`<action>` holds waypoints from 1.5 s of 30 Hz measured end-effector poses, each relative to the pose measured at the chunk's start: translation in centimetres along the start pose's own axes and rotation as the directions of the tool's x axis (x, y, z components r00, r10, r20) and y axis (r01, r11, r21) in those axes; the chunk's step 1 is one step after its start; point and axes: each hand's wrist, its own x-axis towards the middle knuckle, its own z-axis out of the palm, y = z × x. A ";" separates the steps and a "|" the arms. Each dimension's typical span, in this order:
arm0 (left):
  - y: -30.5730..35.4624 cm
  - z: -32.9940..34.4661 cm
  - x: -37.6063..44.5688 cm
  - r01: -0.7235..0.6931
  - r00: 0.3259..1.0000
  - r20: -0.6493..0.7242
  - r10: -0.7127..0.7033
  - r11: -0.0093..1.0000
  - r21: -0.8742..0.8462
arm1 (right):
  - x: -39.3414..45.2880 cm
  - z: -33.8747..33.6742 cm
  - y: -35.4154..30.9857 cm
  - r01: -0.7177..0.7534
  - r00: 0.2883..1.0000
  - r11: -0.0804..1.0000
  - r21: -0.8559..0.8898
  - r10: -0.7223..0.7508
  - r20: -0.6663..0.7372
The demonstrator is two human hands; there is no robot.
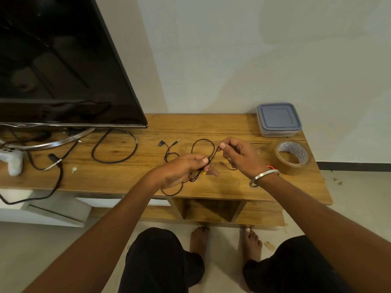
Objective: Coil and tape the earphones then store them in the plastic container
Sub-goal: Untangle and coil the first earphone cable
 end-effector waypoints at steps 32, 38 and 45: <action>3.4 0.9 -0.3 -0.336 0.937 -0.228 0.263 0.855 -0.396 | -1.3 3.3 2.2 0.111 0.978 0.956 -0.270 -0.056 0.203; 1.4 0.8 0.3 -0.275 0.905 -0.357 0.231 0.959 -0.075 | -1.1 3.5 1.7 0.137 0.971 0.939 -0.316 -0.064 0.229; 0.1 -0.1 0.7 -0.183 0.867 -0.414 0.277 0.950 0.252 | -1.3 3.0 1.2 0.149 0.970 0.930 -0.336 -0.071 0.234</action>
